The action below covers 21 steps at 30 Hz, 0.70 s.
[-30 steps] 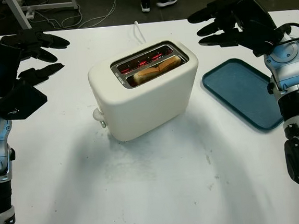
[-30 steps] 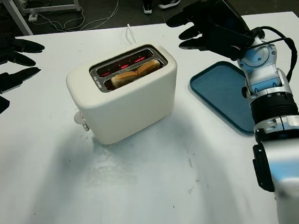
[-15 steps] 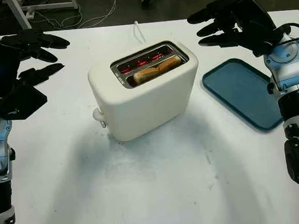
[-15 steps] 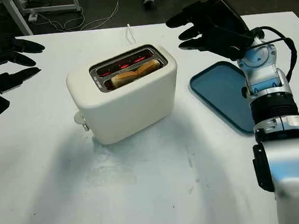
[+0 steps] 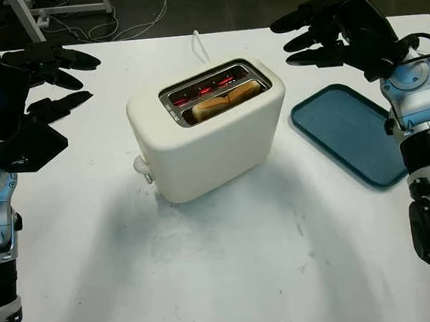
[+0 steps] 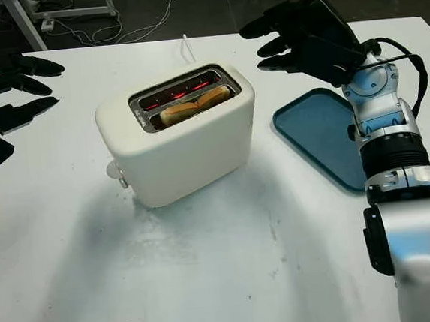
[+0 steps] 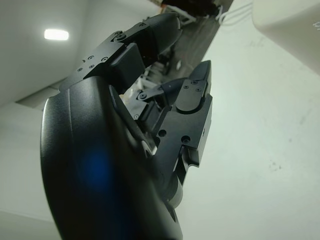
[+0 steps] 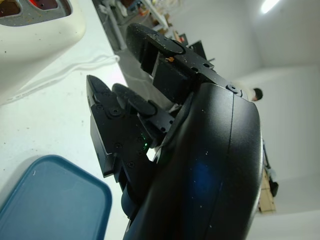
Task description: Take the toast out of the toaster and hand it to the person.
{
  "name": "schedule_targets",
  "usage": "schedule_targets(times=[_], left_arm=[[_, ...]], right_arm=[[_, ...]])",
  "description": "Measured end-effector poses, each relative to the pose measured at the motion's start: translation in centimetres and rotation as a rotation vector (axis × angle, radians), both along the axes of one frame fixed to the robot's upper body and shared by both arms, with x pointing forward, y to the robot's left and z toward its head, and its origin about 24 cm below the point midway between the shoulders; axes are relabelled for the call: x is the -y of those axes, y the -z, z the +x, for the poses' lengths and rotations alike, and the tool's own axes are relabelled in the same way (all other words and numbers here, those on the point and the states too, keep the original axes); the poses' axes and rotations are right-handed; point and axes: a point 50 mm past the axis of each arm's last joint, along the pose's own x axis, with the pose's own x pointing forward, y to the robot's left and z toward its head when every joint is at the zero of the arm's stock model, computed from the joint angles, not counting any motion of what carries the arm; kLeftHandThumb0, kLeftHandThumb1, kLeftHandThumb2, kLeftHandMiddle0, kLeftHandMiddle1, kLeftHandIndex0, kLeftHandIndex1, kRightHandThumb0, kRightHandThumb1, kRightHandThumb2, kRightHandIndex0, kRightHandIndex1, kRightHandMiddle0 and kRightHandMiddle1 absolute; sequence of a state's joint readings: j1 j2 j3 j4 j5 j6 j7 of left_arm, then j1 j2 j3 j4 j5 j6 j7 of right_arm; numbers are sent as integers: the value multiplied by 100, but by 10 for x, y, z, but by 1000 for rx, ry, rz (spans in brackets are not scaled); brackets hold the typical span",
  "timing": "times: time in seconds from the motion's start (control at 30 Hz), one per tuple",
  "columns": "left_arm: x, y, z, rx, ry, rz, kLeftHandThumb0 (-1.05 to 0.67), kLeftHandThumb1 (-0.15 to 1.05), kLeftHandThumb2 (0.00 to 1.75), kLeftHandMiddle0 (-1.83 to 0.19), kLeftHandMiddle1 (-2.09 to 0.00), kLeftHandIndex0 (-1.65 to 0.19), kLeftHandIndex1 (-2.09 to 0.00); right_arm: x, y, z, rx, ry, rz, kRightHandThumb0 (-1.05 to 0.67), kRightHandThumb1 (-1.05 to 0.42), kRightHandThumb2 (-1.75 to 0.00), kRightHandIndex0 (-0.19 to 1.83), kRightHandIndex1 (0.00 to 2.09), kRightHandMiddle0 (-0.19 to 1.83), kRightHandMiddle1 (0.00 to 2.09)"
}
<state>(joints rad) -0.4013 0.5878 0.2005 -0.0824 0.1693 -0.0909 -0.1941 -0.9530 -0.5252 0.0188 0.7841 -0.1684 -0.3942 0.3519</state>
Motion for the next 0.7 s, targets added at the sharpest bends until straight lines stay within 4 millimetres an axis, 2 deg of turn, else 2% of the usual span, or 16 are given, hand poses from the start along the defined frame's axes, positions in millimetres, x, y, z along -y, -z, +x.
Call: schedule_targets(times=[0.3,0.5,0.7], left_arm=[[0,-1,-1,4,1,1,-2,82,1,-71,-91,-77,-52],[0,-1,-1,5,0,1,1,81,0,-72,-92,-77,-52],[0,-1,-1,7,-2,0,1,82,1,-72,-91,-77,-52]], right_arm=[[0,0,0,1,0,-5,6,-74,0,115,2,103,0],[0,0,0,1,0,0,12,-75,0,114,1,102,0],[-1,-1,0,5,-1,-5,6,-74,0,112,1,101,0]])
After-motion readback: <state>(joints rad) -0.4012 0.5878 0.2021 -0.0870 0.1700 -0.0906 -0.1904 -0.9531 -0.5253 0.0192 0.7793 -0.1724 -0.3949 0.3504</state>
